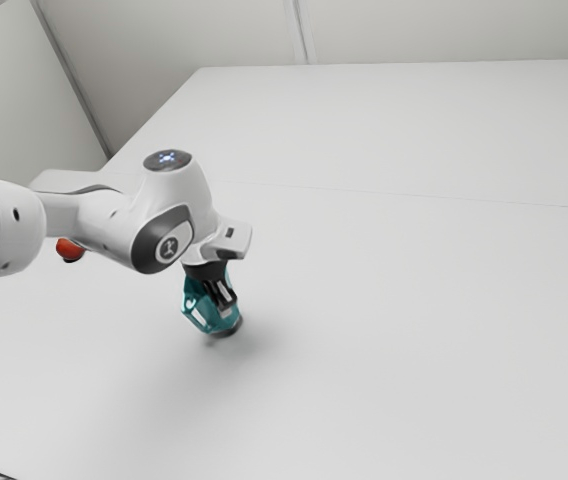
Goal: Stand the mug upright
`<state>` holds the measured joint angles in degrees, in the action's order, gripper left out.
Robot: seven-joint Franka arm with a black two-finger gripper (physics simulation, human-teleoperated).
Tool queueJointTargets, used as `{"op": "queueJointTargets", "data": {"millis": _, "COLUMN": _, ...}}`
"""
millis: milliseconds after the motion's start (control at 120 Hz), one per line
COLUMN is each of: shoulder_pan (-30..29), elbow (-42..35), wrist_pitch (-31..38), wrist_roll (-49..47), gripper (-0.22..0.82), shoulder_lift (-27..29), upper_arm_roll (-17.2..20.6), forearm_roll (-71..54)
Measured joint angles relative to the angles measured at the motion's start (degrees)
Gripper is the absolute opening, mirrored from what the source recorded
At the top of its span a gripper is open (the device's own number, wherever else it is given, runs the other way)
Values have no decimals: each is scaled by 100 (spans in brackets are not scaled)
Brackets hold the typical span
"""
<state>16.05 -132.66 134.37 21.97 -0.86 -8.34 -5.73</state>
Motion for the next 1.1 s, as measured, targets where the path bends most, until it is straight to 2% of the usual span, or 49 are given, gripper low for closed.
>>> {"op": "queueJointTargets", "data": {"millis": 425, "shoulder_pan": -65, "elbow": -51, "wrist_pitch": 94, "wrist_roll": -187, "gripper": -15, "shoulder_lift": -112, "upper_arm_roll": 4, "forearm_roll": 28}}
{"op": "queueJointTargets", "data": {"millis": 833, "shoulder_pan": -43, "elbow": -47, "wrist_pitch": 112, "wrist_roll": -227, "gripper": 7, "shoulder_lift": -92, "upper_arm_roll": 7, "forearm_roll": 62}}
{"op": "queueJointTargets", "data": {"millis": 1100, "shoulder_pan": -20, "elbow": -7, "wrist_pitch": 73, "wrist_roll": -240, "gripper": 15, "shoulder_lift": 26, "upper_arm_roll": 7, "forearm_roll": 74}}
